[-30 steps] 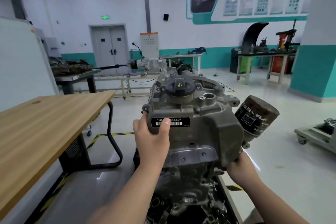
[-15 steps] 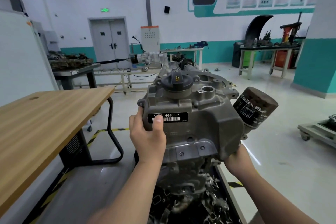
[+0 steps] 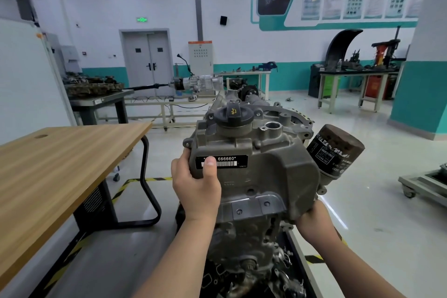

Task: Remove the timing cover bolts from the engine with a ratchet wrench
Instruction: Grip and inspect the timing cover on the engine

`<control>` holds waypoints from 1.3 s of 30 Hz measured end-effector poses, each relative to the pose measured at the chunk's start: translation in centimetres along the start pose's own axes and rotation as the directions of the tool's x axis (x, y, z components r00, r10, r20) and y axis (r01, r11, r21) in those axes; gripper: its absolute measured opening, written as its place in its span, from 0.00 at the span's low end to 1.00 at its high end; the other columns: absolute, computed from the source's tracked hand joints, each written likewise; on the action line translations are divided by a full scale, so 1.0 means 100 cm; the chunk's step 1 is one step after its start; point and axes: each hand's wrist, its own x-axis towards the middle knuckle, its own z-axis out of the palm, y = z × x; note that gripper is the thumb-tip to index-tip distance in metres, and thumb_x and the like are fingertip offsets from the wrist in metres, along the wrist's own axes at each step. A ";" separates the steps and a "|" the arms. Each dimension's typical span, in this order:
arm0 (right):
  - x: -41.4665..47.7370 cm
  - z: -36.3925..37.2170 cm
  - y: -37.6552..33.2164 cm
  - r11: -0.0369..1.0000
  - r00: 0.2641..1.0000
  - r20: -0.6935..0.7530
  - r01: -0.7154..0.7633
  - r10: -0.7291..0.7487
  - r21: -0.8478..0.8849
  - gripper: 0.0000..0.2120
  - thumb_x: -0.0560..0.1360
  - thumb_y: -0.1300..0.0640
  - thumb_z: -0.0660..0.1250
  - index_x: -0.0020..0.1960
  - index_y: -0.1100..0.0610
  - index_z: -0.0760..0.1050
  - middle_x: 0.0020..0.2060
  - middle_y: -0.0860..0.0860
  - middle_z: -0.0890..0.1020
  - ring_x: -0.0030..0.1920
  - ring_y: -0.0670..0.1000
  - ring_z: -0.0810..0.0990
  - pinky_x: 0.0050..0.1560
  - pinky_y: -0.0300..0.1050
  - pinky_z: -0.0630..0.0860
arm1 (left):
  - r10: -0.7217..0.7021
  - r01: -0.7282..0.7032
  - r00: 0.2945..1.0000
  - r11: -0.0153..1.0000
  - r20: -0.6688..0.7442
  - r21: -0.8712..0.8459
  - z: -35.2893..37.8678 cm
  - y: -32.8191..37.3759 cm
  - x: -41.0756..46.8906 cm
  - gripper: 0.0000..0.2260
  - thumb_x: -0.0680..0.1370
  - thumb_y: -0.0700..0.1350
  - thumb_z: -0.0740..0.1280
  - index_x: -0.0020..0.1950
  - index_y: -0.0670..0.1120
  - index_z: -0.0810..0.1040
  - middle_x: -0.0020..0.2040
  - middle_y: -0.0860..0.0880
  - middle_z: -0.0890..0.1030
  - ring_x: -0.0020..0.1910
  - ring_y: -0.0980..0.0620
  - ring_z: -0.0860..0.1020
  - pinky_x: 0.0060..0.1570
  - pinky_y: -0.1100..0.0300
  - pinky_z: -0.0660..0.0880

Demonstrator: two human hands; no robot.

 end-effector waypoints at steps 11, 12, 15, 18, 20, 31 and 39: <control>-0.007 0.001 -0.007 0.996 0.996 0.004 -0.085 0.085 0.030 0.11 0.75 0.63 0.64 0.37 0.71 0.73 0.29 0.60 0.75 0.31 0.53 0.66 0.30 0.45 0.61 | -0.455 0.424 0.890 0.847 0.025 0.321 -0.063 -0.058 -0.022 0.41 0.70 0.68 0.66 0.77 0.49 0.60 0.73 0.45 0.66 0.72 0.47 0.65 0.63 0.54 0.64; -0.008 0.001 -0.007 0.995 0.996 0.000 -0.093 0.093 0.029 0.12 0.75 0.63 0.64 0.38 0.71 0.73 0.29 0.60 0.75 0.30 0.52 0.66 0.30 0.45 0.61 | -0.608 0.608 0.790 0.764 -0.075 0.214 -0.069 -0.068 -0.036 0.36 0.73 0.65 0.66 0.75 0.48 0.64 0.72 0.44 0.68 0.69 0.45 0.68 0.63 0.52 0.67; -0.008 0.000 -0.008 0.995 0.995 0.012 -0.095 0.094 0.033 0.13 0.75 0.62 0.65 0.38 0.71 0.72 0.29 0.61 0.75 0.31 0.53 0.65 0.31 0.45 0.62 | -0.965 0.961 0.258 0.252 0.046 -0.111 -0.067 -0.088 -0.069 0.32 0.74 0.69 0.60 0.68 0.47 0.71 0.71 0.43 0.70 0.60 0.43 0.72 0.59 0.44 0.72; -0.008 -0.001 -0.009 0.997 0.997 0.026 -0.077 0.076 0.023 0.11 0.74 0.63 0.65 0.37 0.71 0.73 0.31 0.64 0.77 0.31 0.53 0.65 0.32 0.45 0.62 | -0.973 0.996 0.093 0.090 0.212 -0.024 -0.047 -0.098 -0.073 0.39 0.71 0.76 0.53 0.59 0.43 0.77 0.49 0.43 0.77 0.37 0.47 0.68 0.50 0.43 0.77; -0.007 -0.003 -0.008 0.996 0.996 0.037 -0.085 0.085 0.005 0.11 0.74 0.62 0.65 0.37 0.70 0.72 0.29 0.60 0.75 0.31 0.54 0.65 0.31 0.45 0.62 | -0.952 0.990 0.114 0.133 0.284 0.050 -0.033 -0.099 -0.066 0.34 0.75 0.72 0.51 0.50 0.43 0.78 0.34 0.47 0.70 0.32 0.50 0.64 0.43 0.46 0.77; -0.001 0.009 -0.001 0.962 0.975 0.134 -0.143 0.177 -0.231 0.12 0.75 0.63 0.58 0.36 0.63 0.75 0.35 0.59 0.82 0.40 0.61 0.81 0.44 0.52 0.78 | -0.906 0.987 -0.083 -0.133 0.415 -0.093 -0.002 -0.101 -0.072 0.14 0.80 0.53 0.63 0.47 0.42 0.73 0.35 0.45 0.66 0.30 0.49 0.62 0.37 0.36 0.75; -0.005 0.006 -0.011 0.904 0.862 0.374 -0.410 0.341 0.122 0.18 0.81 0.58 0.53 0.34 0.60 0.70 0.23 0.54 0.79 0.24 0.54 0.80 0.30 0.45 0.80 | -0.933 0.979 -0.182 -0.142 0.311 0.147 0.019 -0.115 -0.099 0.25 0.81 0.61 0.54 0.40 0.41 0.72 0.20 0.49 0.62 0.24 0.52 0.60 0.34 0.42 0.77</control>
